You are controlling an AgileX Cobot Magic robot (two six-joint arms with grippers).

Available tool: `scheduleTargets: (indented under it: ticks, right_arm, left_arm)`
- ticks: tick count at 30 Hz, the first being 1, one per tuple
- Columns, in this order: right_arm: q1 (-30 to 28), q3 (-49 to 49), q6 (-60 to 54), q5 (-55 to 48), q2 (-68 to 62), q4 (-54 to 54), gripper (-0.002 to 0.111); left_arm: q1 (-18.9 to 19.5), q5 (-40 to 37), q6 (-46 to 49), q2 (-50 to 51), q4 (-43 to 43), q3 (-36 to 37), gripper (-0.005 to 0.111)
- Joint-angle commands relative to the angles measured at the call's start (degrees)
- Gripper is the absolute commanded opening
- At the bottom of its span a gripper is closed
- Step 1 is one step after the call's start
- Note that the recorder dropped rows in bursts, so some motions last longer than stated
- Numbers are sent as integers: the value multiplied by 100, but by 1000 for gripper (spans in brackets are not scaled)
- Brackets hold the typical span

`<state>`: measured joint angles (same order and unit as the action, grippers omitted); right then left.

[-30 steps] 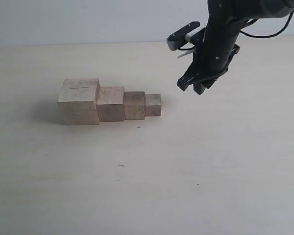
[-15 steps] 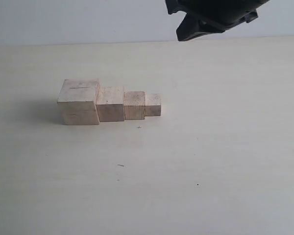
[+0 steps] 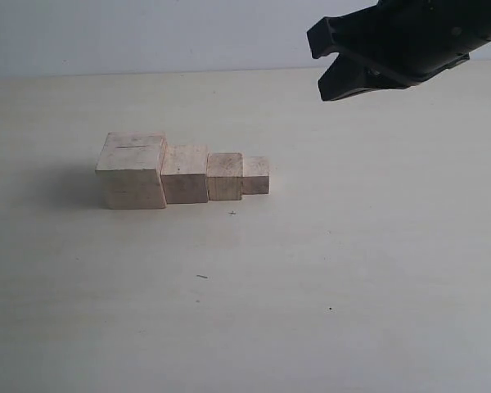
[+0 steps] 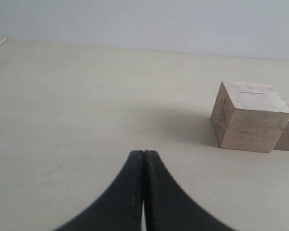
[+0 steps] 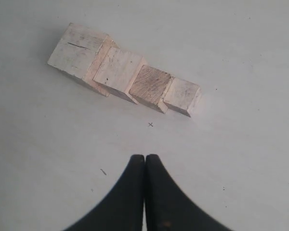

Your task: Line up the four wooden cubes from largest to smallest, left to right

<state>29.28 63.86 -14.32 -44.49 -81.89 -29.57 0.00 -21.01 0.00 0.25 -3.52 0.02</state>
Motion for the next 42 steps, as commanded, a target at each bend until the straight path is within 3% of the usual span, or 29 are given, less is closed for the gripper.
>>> scheduleTargets:
  ticks: [1,30,36,42]
  right_arm:
    - [5,-11,-71,-2,42,-8,0]
    - [5,-11,-71,428,286,-8,0]
    - [-8,-11,-99,569,700,887,0]
    - [-689,-11,531,472,1318,1456,0]
  left_arm:
    - [-28,75,0,-25,-12,-2,0]
    - [-28,75,0,-25,-12,-2,0]
    - [-28,75,0,-25,-12,-2,0]
    - [-28,75,0,-25,-12,-2,0]
